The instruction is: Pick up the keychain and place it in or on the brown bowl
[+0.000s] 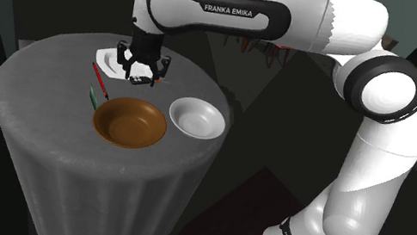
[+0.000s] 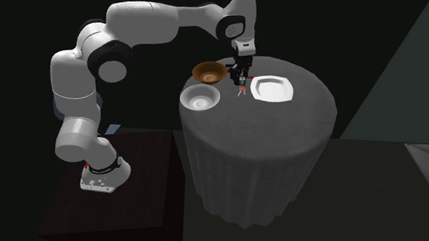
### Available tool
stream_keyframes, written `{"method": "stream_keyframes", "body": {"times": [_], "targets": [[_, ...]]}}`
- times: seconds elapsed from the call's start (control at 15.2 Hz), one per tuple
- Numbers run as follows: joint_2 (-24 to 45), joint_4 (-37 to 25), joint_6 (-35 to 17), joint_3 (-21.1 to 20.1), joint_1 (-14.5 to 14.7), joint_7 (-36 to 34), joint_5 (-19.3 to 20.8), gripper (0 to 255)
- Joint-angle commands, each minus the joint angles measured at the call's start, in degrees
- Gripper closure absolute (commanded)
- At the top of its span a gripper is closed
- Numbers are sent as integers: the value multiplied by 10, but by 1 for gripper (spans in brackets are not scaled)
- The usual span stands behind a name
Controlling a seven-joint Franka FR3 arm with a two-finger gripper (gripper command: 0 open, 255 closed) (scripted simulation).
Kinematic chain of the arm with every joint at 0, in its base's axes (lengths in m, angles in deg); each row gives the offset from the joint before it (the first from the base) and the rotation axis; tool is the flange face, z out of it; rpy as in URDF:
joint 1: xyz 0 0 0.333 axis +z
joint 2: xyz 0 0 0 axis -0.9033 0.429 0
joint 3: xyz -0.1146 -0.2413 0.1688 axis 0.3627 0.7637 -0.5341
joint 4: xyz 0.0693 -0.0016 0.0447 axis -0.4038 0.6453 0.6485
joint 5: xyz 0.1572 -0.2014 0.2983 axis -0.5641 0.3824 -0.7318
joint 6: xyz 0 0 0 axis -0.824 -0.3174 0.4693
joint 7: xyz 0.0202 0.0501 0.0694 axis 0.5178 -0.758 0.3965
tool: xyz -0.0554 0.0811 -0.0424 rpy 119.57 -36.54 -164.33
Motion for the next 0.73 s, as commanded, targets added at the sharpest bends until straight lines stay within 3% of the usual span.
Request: {"method": "stream_keyframes", "body": {"times": [0.0, 0.66], "targets": [[-1, -14, 16, -1, 1, 1, -1, 255], [2, -97, 94, -2, 7, 4, -1, 255]]}}
